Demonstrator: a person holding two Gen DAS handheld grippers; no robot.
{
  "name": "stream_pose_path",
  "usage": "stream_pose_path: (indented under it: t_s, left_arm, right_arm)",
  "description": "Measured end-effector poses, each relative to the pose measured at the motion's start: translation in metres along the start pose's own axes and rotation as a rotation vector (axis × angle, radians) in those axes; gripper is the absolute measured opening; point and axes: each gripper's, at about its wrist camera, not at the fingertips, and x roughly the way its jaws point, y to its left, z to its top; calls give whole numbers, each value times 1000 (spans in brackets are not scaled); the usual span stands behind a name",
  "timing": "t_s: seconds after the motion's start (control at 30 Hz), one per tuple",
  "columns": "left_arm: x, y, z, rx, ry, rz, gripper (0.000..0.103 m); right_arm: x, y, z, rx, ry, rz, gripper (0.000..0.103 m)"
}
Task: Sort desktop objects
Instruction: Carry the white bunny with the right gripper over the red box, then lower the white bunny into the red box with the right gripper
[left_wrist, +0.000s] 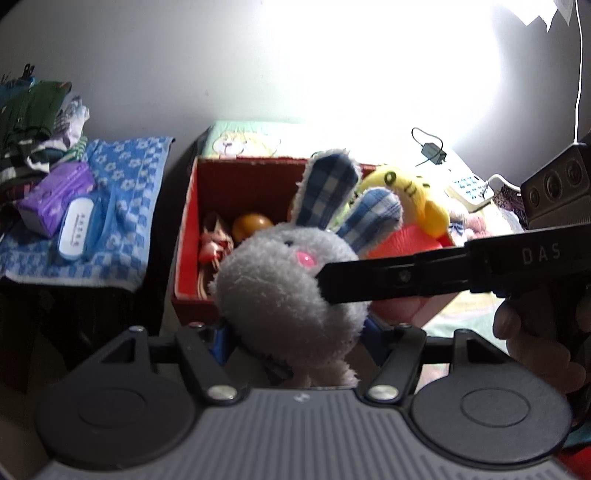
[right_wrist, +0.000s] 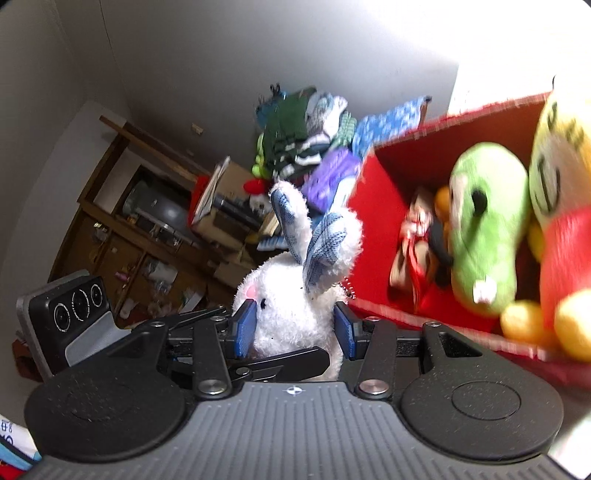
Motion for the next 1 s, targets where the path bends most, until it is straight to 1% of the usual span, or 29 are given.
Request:
stream_pose_path:
  t_s: [0.23,0.3,0.37,0.5,0.67,0.9,1.0]
  left_arm:
    - [17,19,34,24,-41,-72,69]
    - [25,23,42,27,-49,-88,69]
    - [35,30,48,10,-44,-107,69]
    - [54,43,54,-27,-30,-144,69]
    - [74,47,54,-20,-12,-136,69]
    - [102,65,53,-53,54,-122,69]
    - [103,63,52,-24,52,-104,70]
  right_arm:
    - [4,2,30,16,-108,-72,48]
    - [9,0,37,19,-121,-92,48]
    - [15,-6,43,30,-131,-116,48]
    - [25,-19,50,75,-146,-134,48]
    - [36,-28,59,62,-133,-169,48]
    - [64,-44,66,75,-87,-210,48]
    - [71,-44,69,57,-88,-221,48]
